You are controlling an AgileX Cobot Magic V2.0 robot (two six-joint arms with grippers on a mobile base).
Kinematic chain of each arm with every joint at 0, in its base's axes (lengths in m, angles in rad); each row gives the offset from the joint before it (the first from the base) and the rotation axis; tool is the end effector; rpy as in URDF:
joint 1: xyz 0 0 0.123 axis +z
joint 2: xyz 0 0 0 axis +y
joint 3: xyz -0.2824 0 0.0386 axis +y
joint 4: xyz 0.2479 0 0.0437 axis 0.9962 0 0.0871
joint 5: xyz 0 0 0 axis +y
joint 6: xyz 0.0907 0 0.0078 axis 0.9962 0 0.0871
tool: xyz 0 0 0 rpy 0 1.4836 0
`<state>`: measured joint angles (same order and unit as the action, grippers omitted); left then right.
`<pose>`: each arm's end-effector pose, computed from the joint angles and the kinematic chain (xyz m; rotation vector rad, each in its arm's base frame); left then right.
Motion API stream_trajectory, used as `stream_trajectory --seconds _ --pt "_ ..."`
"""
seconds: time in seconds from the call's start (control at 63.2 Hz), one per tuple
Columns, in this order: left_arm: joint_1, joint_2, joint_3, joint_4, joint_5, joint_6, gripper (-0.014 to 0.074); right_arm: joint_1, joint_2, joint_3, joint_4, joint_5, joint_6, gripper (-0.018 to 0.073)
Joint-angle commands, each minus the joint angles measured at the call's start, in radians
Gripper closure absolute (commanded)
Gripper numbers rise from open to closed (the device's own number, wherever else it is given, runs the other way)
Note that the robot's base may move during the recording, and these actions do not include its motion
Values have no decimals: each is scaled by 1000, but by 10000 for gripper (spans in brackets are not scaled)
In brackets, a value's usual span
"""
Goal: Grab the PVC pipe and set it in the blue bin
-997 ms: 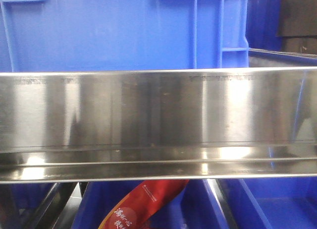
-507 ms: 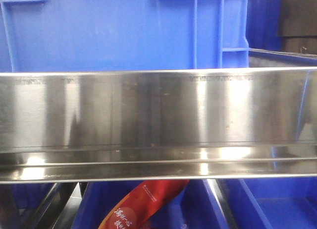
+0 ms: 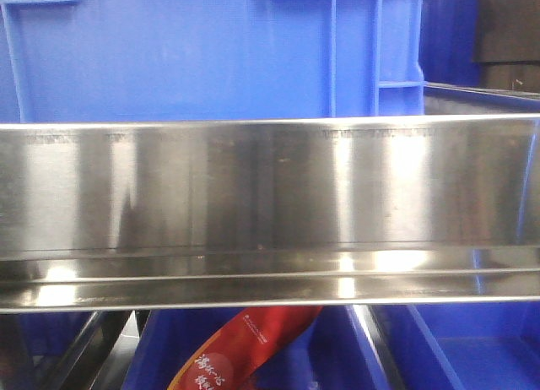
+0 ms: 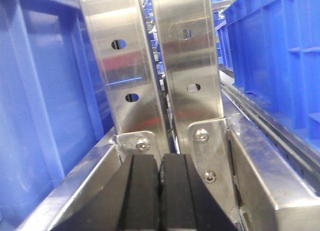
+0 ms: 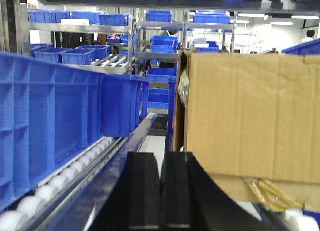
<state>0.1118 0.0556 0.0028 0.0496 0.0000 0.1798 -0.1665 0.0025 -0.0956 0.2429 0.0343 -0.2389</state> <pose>0.0608 0.0068 0.2089 0.0910 1.5455 0.2705 0.0500 -0.0076 0.2421 0.1145 1.4204 -0.1283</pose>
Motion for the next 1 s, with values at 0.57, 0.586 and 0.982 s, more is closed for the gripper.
stream_trajectory --seconds 0.57,0.586,0.982 --pt "5 -3 -3 3 -17 -7 707 -4 -3 96 -10 -57 39 722" --pt "5 -3 -3 3 -17 -7 707 -4 -3 96 -10 -55 39 722" --pt "5 -3 -3 3 -17 -7 707 -7 -3 96 -10 -58 39 722"
